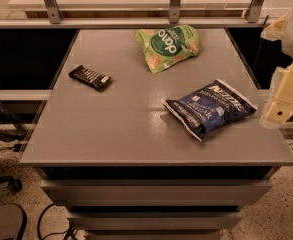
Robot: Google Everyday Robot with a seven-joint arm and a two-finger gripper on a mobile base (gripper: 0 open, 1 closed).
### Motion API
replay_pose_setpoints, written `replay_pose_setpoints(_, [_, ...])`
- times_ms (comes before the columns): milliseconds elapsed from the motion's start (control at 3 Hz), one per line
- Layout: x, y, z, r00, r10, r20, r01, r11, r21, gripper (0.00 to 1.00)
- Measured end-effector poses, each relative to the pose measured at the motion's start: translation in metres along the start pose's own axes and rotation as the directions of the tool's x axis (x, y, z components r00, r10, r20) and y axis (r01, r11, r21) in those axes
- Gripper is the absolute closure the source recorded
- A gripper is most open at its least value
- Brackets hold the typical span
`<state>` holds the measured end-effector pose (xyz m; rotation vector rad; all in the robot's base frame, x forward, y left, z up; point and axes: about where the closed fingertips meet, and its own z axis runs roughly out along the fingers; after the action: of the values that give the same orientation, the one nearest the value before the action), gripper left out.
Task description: Move blue chip bag near rxbar chocolate
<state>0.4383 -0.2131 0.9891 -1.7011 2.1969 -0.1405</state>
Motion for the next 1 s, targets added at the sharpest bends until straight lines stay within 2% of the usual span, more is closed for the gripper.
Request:
replay_pose_setpoints(333, [0.000,0.000,0.000,1.000,0.000,0.000,0.000,1.0000,0.000,0.00])
replay_pose_setpoints(667, [-0.004,-0.002,0.002,0.999,-0.042,0.022,0.042,0.9991,-0.001,0.00])
replay_pose_setpoints(1000, [-0.013,-0.006,0.016,0.988,-0.147,0.040,0.148,0.9890,-0.009,0.00])
